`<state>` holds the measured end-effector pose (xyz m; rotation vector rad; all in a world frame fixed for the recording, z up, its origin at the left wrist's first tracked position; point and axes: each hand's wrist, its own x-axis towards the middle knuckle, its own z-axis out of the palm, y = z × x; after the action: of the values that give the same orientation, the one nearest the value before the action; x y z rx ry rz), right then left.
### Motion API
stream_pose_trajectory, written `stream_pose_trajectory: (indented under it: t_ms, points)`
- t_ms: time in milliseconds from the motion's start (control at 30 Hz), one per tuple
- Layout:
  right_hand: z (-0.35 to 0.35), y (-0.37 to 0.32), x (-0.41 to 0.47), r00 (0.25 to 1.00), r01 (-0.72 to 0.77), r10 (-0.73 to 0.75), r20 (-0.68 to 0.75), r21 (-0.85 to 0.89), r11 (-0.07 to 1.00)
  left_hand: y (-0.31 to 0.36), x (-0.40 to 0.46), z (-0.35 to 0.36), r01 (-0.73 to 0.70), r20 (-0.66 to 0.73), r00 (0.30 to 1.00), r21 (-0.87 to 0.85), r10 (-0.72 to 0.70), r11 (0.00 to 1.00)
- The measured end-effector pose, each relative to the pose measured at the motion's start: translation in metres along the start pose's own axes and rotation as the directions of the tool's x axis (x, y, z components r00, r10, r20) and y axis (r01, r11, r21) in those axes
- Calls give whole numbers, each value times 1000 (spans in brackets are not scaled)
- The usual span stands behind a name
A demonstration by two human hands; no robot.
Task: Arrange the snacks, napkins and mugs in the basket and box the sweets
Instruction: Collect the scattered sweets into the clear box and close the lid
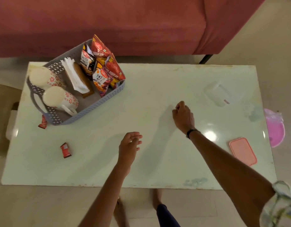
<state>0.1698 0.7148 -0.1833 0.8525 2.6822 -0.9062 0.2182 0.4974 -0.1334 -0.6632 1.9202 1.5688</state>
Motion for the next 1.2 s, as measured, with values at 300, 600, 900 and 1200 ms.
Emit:
stream_pose_trajectory:
  t_ms: [300, 600, 900, 1200]
  points:
    - [59, -111, -101, 966, 114, -158, 204, 210, 971, -1, -22, -113, 14, -109, 994, -116, -27, 993]
    - [189, -238, -185, 846, 300, -322, 424, 121, 946, -26, 10, -286, -28, -340, 940, -146, -23, 989]
    - [260, -277, -209, 872, 294, -189, 450, -175, 940, -30, 57, -356, 1, -313, 950, 22, 6, 1000]
    - [229, -262, -194, 860, 234, -283, 424, 164, 958, 1, 110, -352, -201, -206, 893, 614, 401, 763]
